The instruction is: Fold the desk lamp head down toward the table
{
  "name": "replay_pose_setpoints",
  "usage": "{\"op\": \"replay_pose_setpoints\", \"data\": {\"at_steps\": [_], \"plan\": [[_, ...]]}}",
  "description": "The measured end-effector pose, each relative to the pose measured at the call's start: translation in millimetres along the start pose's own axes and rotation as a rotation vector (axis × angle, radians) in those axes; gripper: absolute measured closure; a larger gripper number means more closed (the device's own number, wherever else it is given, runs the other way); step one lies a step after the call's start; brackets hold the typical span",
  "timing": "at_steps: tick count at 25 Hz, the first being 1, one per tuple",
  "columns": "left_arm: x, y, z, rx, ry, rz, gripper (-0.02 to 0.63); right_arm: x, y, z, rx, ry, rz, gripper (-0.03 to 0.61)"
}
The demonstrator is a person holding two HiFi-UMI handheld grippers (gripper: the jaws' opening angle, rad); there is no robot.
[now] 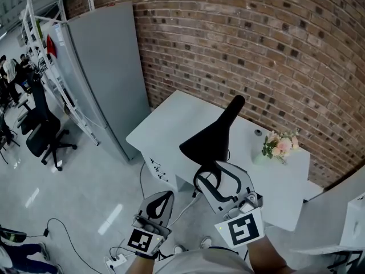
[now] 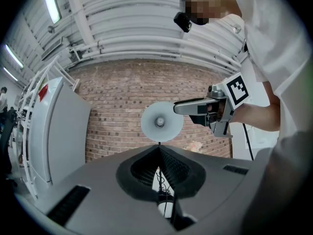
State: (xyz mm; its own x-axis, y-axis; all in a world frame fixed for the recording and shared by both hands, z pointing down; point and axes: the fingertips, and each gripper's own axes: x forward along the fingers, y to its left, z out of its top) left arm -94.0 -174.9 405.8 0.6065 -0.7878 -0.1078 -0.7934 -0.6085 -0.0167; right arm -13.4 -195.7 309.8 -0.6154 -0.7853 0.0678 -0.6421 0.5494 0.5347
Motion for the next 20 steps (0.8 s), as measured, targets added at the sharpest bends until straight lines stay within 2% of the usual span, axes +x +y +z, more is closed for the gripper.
{"op": "replay_pose_setpoints", "data": {"at_steps": [20], "plan": [[7,-6,1,0.005,0.018,-0.002,0.606,5,26,-52,0.077,0.11,0.066,0.394]]}}
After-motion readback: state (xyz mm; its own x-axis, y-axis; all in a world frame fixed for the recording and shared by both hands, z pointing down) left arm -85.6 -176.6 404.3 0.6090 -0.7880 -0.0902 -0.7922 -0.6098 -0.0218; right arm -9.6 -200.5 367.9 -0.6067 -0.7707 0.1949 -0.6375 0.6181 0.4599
